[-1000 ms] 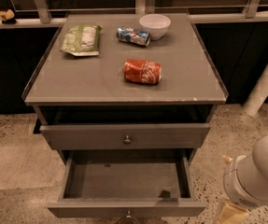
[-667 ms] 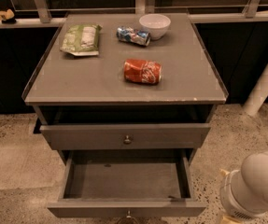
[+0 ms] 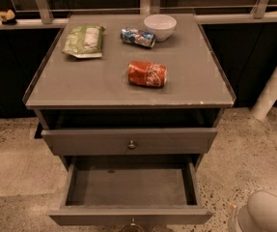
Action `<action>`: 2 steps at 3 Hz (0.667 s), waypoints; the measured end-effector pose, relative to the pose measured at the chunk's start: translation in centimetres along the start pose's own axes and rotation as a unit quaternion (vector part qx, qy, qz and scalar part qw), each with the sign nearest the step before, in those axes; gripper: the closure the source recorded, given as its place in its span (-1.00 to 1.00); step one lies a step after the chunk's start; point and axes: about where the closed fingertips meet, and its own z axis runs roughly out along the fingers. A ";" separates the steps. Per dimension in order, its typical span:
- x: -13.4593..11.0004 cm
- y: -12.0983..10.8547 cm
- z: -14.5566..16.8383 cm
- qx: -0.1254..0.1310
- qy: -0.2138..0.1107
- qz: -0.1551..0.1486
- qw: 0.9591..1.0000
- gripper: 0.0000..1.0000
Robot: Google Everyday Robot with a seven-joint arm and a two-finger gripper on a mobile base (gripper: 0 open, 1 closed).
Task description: Close middle drawer
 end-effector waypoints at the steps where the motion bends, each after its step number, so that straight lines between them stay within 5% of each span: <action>1: 0.0 0.0 0.0 0.001 0.000 0.000 1.000 -1.00; 2: 0.1 1.1 2.2 -0.015 -0.010 0.000 1.000 -1.00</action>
Offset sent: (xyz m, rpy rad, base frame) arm -0.0242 0.0184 -0.0573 0.0833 0.0460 0.0068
